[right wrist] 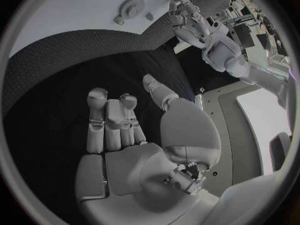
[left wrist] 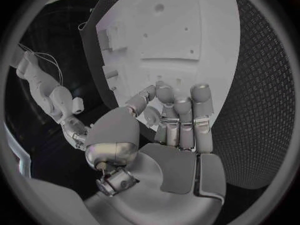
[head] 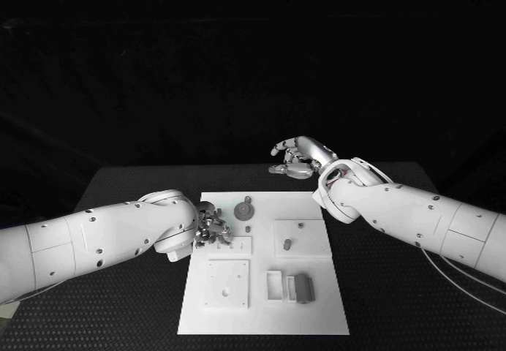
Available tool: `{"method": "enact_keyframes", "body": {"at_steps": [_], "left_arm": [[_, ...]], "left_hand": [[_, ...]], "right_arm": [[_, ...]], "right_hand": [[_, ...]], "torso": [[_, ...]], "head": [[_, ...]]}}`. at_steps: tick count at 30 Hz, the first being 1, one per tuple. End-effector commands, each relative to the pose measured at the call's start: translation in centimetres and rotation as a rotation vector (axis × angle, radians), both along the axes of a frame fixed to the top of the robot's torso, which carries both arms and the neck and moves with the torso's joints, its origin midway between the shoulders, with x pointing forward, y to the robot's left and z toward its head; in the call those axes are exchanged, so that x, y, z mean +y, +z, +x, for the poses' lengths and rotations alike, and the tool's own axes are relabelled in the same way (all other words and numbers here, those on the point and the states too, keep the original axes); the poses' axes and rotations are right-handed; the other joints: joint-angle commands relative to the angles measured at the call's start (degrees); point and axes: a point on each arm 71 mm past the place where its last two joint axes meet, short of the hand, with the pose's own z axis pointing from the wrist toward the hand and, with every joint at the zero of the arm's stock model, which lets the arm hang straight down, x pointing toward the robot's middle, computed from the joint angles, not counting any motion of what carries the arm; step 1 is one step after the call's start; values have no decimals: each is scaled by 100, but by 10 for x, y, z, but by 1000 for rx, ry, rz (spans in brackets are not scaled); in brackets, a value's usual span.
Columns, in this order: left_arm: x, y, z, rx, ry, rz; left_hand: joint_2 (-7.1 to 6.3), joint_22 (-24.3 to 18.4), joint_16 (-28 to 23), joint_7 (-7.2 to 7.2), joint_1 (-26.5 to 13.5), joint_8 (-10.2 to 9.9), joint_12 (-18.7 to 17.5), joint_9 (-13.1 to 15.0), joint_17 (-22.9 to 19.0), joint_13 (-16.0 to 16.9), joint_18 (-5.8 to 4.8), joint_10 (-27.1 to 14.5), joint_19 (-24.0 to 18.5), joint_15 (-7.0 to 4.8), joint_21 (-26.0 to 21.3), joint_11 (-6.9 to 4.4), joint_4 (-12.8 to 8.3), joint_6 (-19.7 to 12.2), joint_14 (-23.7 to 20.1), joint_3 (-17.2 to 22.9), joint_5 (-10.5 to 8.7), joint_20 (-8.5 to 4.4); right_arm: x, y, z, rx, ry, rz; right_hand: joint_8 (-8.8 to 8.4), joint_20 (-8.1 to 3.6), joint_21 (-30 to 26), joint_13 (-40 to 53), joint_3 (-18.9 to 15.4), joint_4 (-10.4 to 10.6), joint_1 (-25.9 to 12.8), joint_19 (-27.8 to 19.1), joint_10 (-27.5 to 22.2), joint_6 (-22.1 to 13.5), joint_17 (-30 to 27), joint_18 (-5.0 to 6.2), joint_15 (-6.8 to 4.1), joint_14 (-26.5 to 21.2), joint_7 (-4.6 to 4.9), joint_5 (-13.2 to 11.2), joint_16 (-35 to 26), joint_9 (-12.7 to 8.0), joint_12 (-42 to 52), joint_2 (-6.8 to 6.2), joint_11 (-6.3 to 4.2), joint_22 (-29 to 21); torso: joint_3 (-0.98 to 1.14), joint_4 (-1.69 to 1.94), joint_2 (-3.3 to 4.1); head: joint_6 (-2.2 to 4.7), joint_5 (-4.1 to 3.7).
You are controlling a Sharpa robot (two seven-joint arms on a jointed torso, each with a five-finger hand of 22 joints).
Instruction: Assemble the parts on the task board
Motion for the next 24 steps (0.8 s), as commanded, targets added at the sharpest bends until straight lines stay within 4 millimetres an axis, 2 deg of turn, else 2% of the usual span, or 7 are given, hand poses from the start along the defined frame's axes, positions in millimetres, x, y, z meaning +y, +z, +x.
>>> {"method": "enact_keyframes", "body": {"at_steps": [1, 9, 15, 24], "left_arm": [[-1, 0, 0, 6, -14, 14], [-3, -2, -1, 10, -16, 14], [-4, -3, 0, 1, -14, 22], [-7, -5, 0, 2, -15, 22]], "left_hand": [[89, 116, 30, -225, 74, -44, 26, 1671, -15, -12, 240, -369, 32, -168, 38, -194, 3, 391, -67, 38, -34, -81], [90, 116, 46, -224, 70, -73, 33, 1673, -42, -28, 240, -361, 38, -170, 41, -194, 2, 398, -65, 37, -60, -84], [92, 116, 59, -225, 68, -91, 40, 1674, -58, -36, 240, -352, 44, -172, 44, -196, 2, 405, -60, 37, -65, -86], [86, 117, 79, -229, 65, -112, 52, 1677, -79, -47, 242, -340, 58, -176, 51, -200, 0, 421, -52, 35, -70, -91]], "right_arm": [[2, 0, 0, 6, 10, -7], [4, 0, -1, 5, 13, -5], [5, 1, -1, -7, 18, -16], [6, 1, -1, -6, 21, -15]], "right_hand": [[18, -25, -33, -9, -8, -4, 24, 0, -45, 4, -3, 448, 14, -41, 46, -15, -37, 7, -7, 37, -3, 58], [18, -24, -33, -10, -11, -4, 23, 0, -46, 4, -2, 448, 15, -42, 46, -15, -37, 7, -6, 43, -3, 59], [21, -23, -34, -12, -14, -3, 22, -1, -46, 9, 0, 448, 15, -41, 46, -15, -36, 8, -5, 51, -4, 60], [24, -22, -34, -13, -19, -5, 22, -1, -46, 15, 0, 448, 14, -42, 45, -15, -37, 9, -4, 53, -4, 61]], "torso": [[2, 2, -1], [0, 4, 1], [-5, 3, -1], [1, 3, 0]], "head": [[1, -1], [-5, 1], [-14, -28], [-22, -41]]}}
